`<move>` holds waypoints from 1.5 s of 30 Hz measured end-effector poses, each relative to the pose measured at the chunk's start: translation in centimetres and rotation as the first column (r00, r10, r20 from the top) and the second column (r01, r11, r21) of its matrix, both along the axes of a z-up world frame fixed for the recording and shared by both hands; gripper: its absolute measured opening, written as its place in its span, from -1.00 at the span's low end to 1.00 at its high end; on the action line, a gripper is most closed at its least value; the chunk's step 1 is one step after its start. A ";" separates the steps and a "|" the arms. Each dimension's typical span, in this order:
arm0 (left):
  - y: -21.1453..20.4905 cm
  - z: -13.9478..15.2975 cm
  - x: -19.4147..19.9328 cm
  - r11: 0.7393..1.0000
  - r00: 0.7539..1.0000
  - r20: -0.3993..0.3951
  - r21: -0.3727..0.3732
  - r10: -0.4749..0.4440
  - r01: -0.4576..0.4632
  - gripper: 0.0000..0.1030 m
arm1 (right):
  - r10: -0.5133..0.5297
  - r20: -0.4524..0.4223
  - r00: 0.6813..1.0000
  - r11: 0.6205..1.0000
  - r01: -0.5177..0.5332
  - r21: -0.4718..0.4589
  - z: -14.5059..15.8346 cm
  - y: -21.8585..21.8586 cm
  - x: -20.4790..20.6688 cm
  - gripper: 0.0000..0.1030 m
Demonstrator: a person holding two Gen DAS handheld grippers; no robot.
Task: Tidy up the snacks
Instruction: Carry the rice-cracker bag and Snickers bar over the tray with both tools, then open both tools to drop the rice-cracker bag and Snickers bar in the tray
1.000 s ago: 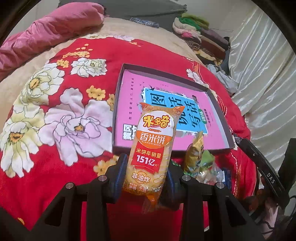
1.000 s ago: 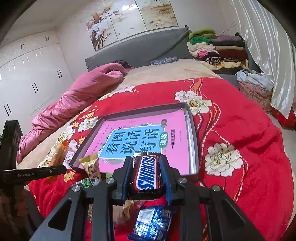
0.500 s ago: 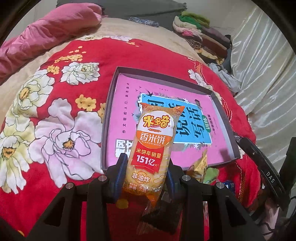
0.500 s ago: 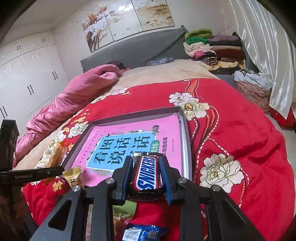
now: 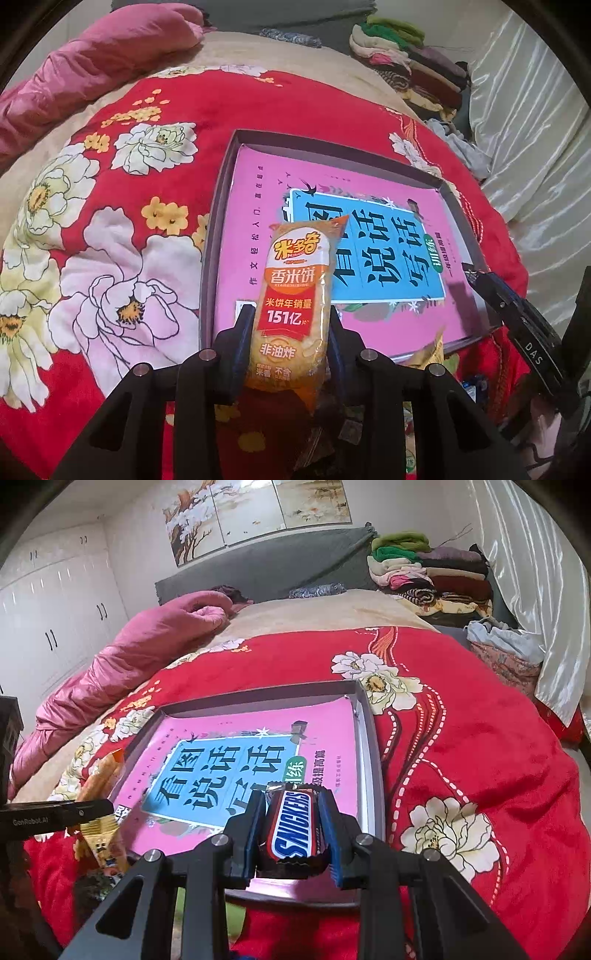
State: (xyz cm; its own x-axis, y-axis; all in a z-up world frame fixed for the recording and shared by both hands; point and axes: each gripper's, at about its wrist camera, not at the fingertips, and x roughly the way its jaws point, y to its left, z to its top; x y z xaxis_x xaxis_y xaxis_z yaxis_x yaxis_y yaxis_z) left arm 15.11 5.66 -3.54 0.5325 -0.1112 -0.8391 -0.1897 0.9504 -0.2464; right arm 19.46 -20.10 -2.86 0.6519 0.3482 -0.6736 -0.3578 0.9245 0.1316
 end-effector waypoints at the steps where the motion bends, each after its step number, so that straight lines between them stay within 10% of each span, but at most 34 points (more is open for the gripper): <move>1: 0.0 -0.1 0.1 1.000 1.000 0.000 -0.002 -0.002 0.002 -0.29 | -0.001 -0.002 1.000 1.000 0.001 -0.004 -0.2 0.0 0.1 -0.41; 45: -0.3 -2.1 2.4 0.999 1.000 -0.030 0.034 -0.009 0.010 -0.24 | -0.011 -0.072 0.997 1.000 0.011 -0.007 -0.8 -1.4 0.0 -0.32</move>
